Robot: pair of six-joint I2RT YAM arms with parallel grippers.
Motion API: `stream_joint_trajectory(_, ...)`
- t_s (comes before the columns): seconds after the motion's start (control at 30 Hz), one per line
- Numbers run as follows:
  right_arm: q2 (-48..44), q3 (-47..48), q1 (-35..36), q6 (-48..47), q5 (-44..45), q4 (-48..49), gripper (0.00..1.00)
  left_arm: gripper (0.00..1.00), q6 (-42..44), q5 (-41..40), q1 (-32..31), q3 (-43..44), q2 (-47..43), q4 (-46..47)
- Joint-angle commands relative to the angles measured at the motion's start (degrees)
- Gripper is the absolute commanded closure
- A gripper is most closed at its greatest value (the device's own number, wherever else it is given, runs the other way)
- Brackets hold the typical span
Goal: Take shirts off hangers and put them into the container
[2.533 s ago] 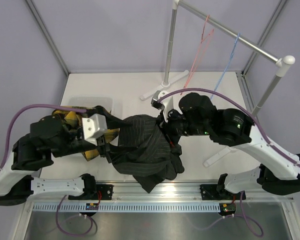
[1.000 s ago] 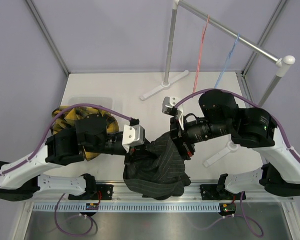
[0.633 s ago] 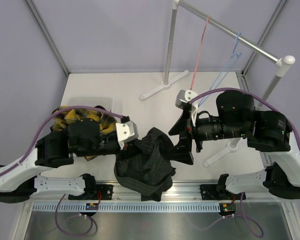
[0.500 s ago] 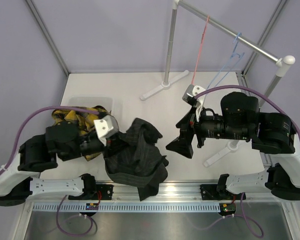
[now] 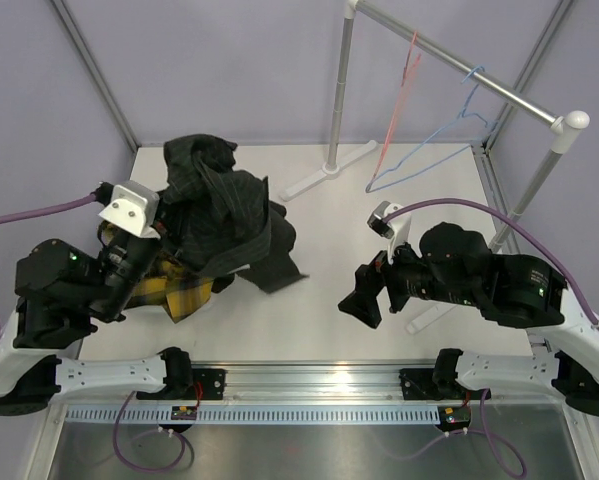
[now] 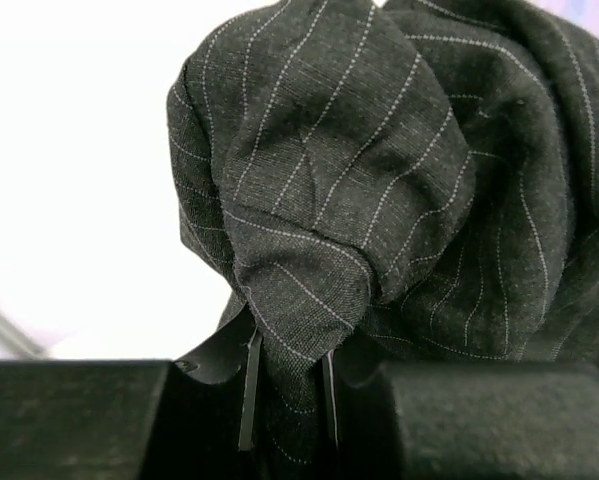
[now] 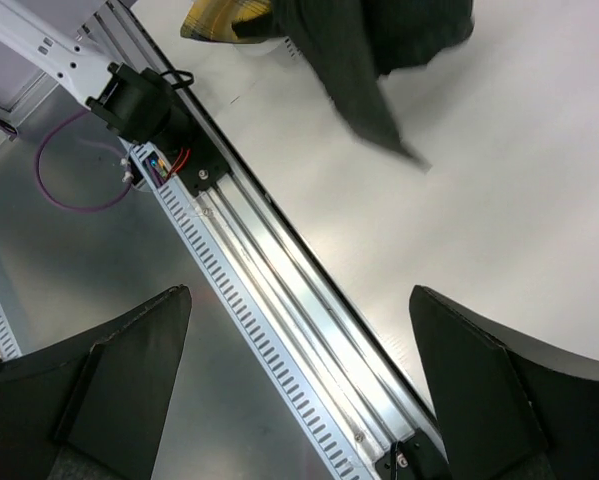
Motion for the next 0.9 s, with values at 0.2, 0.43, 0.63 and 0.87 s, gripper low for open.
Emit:
stream_joint_trajectory(0.2, -4.0, -5.5, 0.5, 3.7, 1.3, 3.5, 0.0, 1.0, 45.8, -8.9, 0.2, 1.4, 3.1, 48.3)
stream_joint_trajectory(0.43, -6.8, -7.5, 0.4, 3.5, 2.2, 3.7, 0.01, 1.0, 43.8, -9.6, 2.0, 13.6, 7.8, 33.5)
stream_joint_trajectory(0.63, -5.7, -7.0, 0.5, 3.5, 1.3, 4.7, 0.0, 1.0, 19.4, 3.0, 11.0, 23.9, 19.8, 2.0)
stream_joint_trajectory(0.87, -6.7, -8.1, 0.5, 4.8, 0.7, 4.7, 0.0, 1.0, -2.4, 27.8, 37.4, 26.3, 27.2, -2.4)
